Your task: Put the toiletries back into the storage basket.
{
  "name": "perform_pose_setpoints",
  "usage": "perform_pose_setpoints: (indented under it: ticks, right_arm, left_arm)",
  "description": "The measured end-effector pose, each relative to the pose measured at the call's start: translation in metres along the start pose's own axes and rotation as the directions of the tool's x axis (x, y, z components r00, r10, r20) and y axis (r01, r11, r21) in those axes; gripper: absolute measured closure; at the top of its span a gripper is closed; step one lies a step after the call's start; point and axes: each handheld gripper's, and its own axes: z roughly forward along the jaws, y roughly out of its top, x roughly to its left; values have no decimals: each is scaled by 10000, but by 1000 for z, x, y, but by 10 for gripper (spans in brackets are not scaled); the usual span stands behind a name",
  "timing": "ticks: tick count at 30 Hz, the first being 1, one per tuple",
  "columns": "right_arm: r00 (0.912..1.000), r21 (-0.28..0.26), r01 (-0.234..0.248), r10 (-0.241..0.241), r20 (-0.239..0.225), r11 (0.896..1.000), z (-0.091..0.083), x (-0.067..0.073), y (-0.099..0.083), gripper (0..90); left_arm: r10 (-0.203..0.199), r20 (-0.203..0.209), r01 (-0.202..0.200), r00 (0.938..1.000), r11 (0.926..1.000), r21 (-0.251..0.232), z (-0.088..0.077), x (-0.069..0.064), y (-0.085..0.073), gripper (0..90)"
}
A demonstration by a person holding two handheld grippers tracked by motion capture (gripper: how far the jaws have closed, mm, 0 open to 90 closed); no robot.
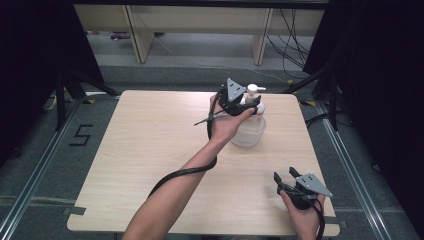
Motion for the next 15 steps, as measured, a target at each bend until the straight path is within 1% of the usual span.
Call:
perform_pose_setpoints:
  ticks: [1,2,3,4,6,7,8,9,10,11,12,13,15]
  right_arm:
    - [10000,-66,11,-11,4,10000,0,0,0,378]
    - [9999,-169,129,-127,66,9998,1,-1,0,379]
    - [9998,-136,175,-175,10,9998,1,-1,0,379]
    - [9998,-144,177,-177,11,9997,1,-1,0,378]
    - [9998,-198,169,-168,67,9997,1,-1,0,379]
    - [9999,-220,144,-143,70,9997,1,0,0,379]
    - [9999,-220,144,-143,70,9997,1,0,0,379]
    - [9995,-197,306,-304,112,9993,1,-1,0,379]
    - [9997,-201,244,-243,69,9995,1,-1,0,379]
    - [9998,-317,212,-210,68,9993,2,0,0,378]
    - [9998,-163,164,-162,90,9997,1,0,0,379]
    - [9999,-203,150,-148,89,9997,1,0,0,378]
    - [9998,-208,174,-172,92,9996,1,-1,0,379]
  left_arm:
    - [50,47,-50,10000,10000,-13,-3,1,0,290]
    - [76,81,-76,9999,10000,21,-7,2,0,289]
    - [123,140,-124,9998,9999,49,-10,3,0,288]
    - [91,212,-93,9997,9999,85,-14,4,-1,287]
    - [273,208,-278,9994,9993,247,-22,7,-3,286]
    - [295,231,-301,9993,9991,302,-26,8,-4,286]
    - [295,231,-301,9993,9991,302,-26,8,-4,285]
    - [424,232,-433,9988,9983,398,-34,12,-8,284]
    - [411,268,-422,9988,9981,442,-38,14,-10,284]
    - [350,312,-365,9989,9981,488,-42,16,-12,284]
    - [367,305,-382,9989,9980,500,-47,17,-15,283]
    - [472,280,-486,9985,9975,514,-51,19,-17,283]
    - [389,316,-407,9987,9975,576,-60,22,-21,283]
